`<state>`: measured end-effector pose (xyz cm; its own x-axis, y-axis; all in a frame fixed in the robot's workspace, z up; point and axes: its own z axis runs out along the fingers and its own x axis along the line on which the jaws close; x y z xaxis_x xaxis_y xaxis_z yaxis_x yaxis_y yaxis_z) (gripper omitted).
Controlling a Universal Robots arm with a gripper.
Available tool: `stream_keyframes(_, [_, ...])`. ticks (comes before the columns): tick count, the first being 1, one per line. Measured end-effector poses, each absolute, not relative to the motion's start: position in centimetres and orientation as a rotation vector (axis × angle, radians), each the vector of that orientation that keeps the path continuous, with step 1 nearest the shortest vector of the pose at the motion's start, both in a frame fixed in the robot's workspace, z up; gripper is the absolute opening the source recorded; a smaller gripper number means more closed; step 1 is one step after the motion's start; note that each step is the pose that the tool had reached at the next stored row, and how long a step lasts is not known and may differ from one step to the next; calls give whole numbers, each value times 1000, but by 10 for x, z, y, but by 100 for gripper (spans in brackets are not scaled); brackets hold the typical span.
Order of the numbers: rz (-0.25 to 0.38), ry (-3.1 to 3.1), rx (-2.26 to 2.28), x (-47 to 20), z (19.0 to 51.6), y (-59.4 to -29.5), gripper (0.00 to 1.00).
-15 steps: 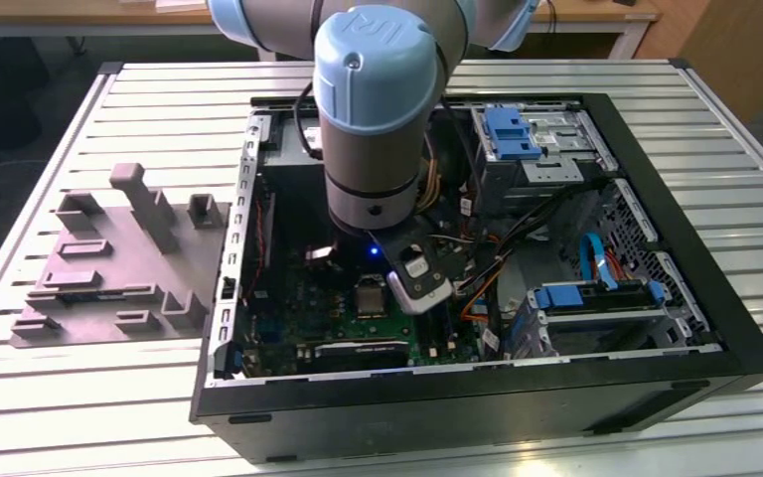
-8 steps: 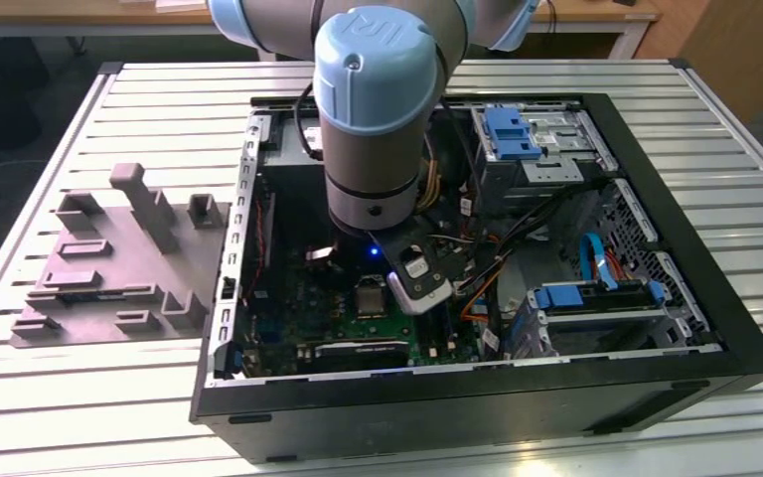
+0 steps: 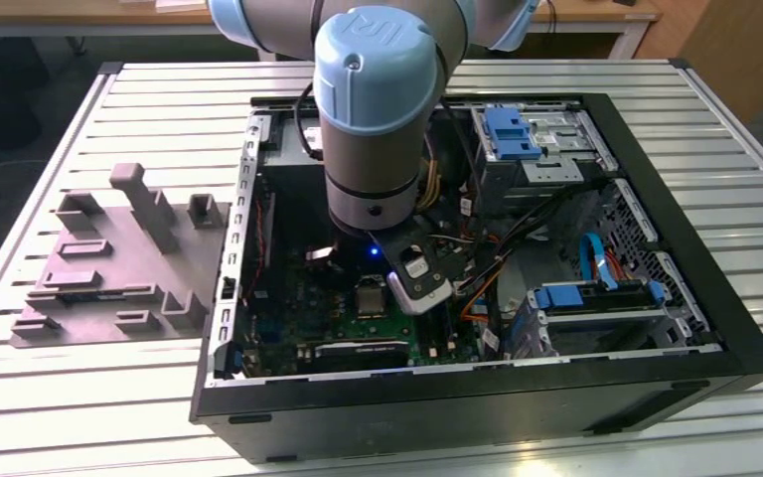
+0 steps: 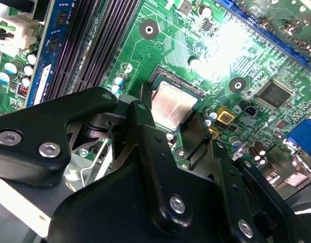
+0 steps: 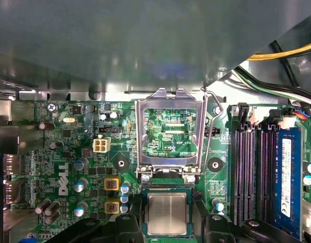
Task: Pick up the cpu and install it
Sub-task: 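Place the cpu into insertion slot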
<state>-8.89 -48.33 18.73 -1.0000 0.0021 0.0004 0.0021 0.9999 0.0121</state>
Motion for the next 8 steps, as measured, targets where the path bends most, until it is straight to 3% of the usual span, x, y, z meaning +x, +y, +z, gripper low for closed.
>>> stream_keyframes(8, [-19,-3141,-3,-89,188,-483,47])
